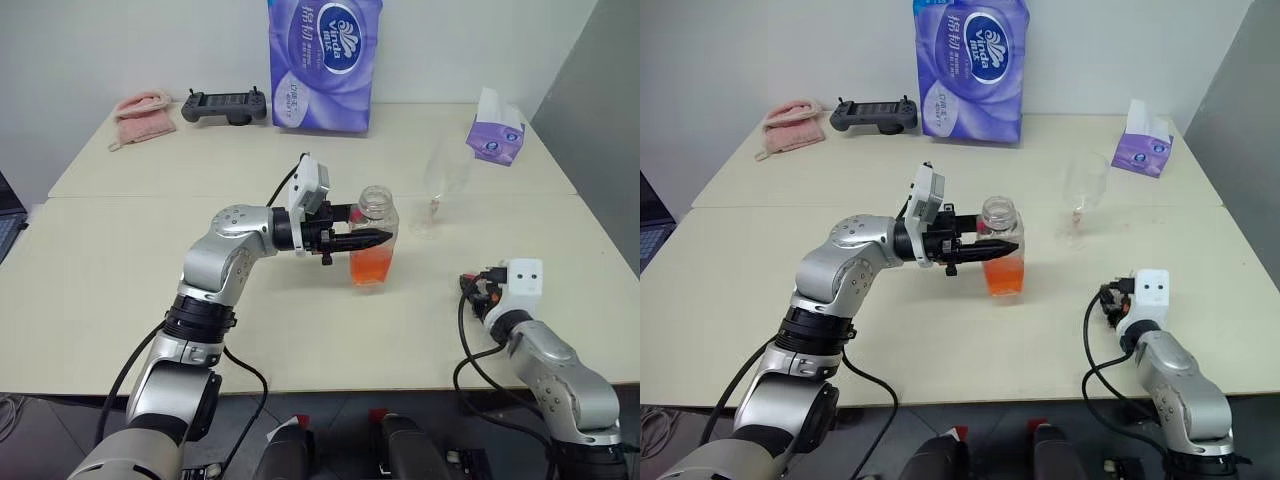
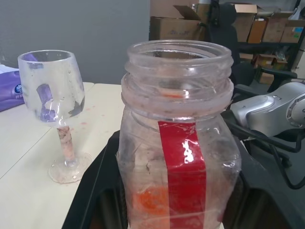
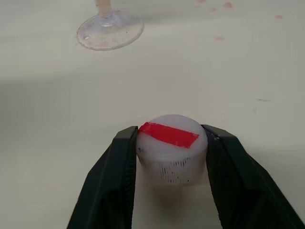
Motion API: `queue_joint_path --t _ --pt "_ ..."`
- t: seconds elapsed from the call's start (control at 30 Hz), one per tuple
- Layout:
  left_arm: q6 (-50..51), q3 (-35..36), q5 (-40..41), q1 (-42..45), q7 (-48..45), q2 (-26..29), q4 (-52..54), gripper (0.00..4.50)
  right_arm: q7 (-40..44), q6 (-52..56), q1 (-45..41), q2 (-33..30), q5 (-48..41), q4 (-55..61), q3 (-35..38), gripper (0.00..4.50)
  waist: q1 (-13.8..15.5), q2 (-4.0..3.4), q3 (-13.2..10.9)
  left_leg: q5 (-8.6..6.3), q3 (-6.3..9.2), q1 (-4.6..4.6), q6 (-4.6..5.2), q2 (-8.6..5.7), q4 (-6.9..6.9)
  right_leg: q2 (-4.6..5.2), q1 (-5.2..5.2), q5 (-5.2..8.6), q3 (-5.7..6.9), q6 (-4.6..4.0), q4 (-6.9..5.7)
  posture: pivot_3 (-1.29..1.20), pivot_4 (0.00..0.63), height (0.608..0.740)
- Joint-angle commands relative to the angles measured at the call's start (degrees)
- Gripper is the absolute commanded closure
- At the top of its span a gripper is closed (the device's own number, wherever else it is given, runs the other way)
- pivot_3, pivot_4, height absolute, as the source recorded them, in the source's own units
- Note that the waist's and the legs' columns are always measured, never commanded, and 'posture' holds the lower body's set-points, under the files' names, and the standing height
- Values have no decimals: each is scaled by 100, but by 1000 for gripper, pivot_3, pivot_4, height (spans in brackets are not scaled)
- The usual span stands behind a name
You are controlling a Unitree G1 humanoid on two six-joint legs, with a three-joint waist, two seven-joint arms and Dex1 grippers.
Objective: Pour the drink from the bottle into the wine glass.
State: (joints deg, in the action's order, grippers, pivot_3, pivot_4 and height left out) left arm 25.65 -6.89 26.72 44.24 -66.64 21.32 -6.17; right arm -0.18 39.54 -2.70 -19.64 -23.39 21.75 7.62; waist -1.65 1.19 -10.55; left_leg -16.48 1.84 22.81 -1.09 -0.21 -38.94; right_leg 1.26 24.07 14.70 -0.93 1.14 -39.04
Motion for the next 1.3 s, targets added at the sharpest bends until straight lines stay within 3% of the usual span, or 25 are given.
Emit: queue_joint_path --t 0.03,0.13,0.53,0.8,1.0,1.13,1.3 --pt "-84 86 66 158 -19 21 219 2556 108 -119 -15 -67 282 185 -102 1102 2 0 0 0 0 0 0 0 0 0 0 0 0 0 0 0 150 740" --pt "-89 91 66 139 -15 16 235 2556 254 -158 30 -176 518 287 -252 29 3 0 0 0 1 0 0 -1 0 0 0 0 0 0 0 0 150 740" --pt "-104 87 81 32 68 -37 346 2556 878 190 68 -679 636 755 -39 29 6 0 0 0 1 0 1 -1 -1 0 -1 0 2 0 0 0 150 740" --pt "-143 168 46 71 188 -7 313 2556 1215 172 -86 -659 419 999 150 29 7 0 0 0 1 0 0 -2 -1 1 -1 0 2 0 0 0 150 740" --pt "-565 333 -456 236 815 91 -215 2556 2831 677 -588 -1322 -2141 2188 930 29 1 0 0 -1 5 -2 2 -1 -2 0 -4 0 6 0 1 0 150 740" --pt "-1059 562 -1035 652 1921 27 -899 2556 2880 1207 -1840 -1989 -3221 1855 1130 29 14 2 -1 -2 19 -2 3 -4 -8 3 -13 -1 14 1 4 0 150 740" --pt "-1363 917 -1576 1080 3298 61 -1545 2556 2606 1476 -3160 -2101 -3819 1417 826 29 14 3 -2 -1 24 10 3 -4 -4 5 -3 -2 10 0 7 0 150 740"
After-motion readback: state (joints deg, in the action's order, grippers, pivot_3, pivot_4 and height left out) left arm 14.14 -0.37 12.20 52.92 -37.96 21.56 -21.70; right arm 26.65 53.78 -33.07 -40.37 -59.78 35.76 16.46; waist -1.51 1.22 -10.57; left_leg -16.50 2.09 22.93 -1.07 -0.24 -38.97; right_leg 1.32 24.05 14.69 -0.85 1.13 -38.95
